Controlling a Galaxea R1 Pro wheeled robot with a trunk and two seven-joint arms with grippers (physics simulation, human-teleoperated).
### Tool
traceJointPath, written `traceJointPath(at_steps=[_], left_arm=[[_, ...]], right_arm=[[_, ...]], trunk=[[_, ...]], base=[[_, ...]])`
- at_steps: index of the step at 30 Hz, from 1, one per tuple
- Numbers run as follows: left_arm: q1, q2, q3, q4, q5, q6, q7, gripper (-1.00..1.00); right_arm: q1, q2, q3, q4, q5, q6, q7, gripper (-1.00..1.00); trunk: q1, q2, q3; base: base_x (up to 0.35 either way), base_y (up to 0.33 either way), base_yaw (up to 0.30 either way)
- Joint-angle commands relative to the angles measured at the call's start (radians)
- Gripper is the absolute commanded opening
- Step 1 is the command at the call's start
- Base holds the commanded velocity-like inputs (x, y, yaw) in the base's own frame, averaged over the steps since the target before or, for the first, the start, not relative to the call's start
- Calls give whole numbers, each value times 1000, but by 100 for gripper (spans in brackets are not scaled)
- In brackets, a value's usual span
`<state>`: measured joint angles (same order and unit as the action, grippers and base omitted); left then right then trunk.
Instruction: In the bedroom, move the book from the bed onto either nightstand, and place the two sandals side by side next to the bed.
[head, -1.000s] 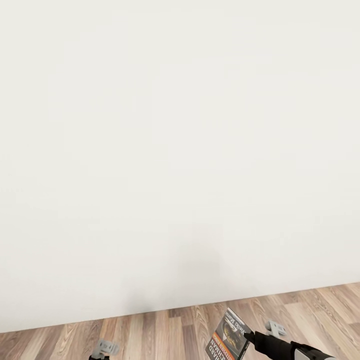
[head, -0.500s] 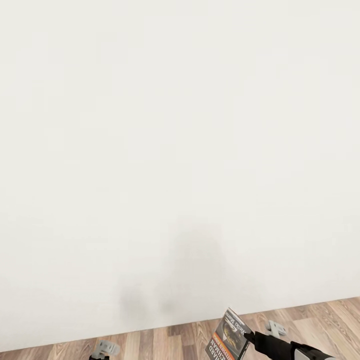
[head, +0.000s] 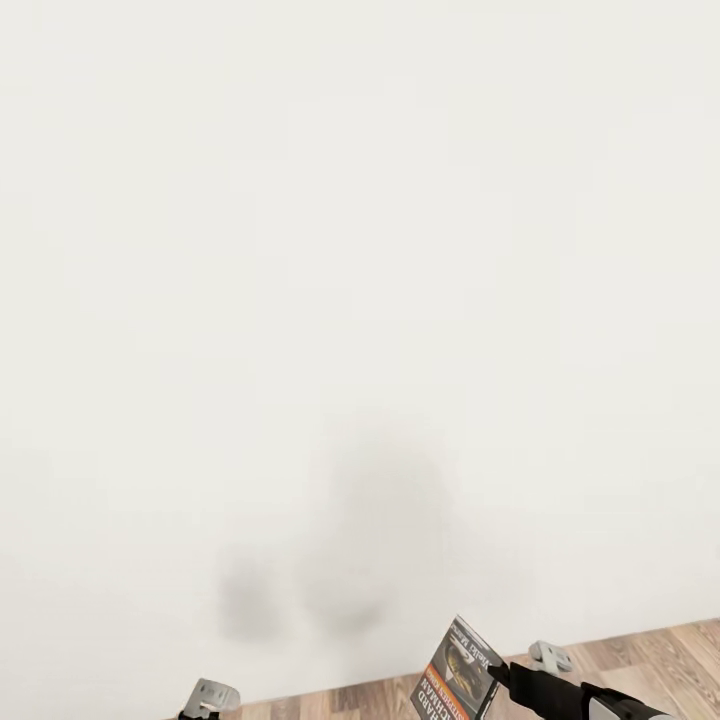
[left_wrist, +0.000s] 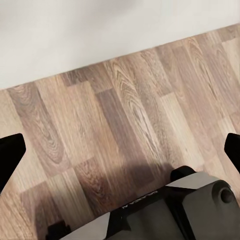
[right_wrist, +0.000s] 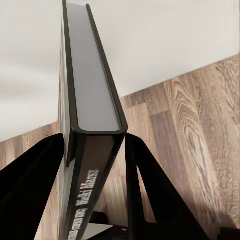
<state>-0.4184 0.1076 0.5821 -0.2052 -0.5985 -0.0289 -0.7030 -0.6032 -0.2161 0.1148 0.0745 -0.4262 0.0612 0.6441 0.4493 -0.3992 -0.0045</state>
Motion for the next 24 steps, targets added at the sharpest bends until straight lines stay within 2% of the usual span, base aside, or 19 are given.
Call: traceJointPath(at_steps=[1, 24], left_arm=[[0, 0, 9, 0, -10, -3, -4, 100], [0, 0, 9, 0, -10, -3, -4, 100]], right_arm=[[-1, 0, 6, 2, -11, 5, 5, -100], [-1, 0, 6, 2, -11, 5, 5, -100]], trunk=[[1, -1, 0], [1, -1, 0]], base=[[92, 0, -139], [8, 0, -197]])
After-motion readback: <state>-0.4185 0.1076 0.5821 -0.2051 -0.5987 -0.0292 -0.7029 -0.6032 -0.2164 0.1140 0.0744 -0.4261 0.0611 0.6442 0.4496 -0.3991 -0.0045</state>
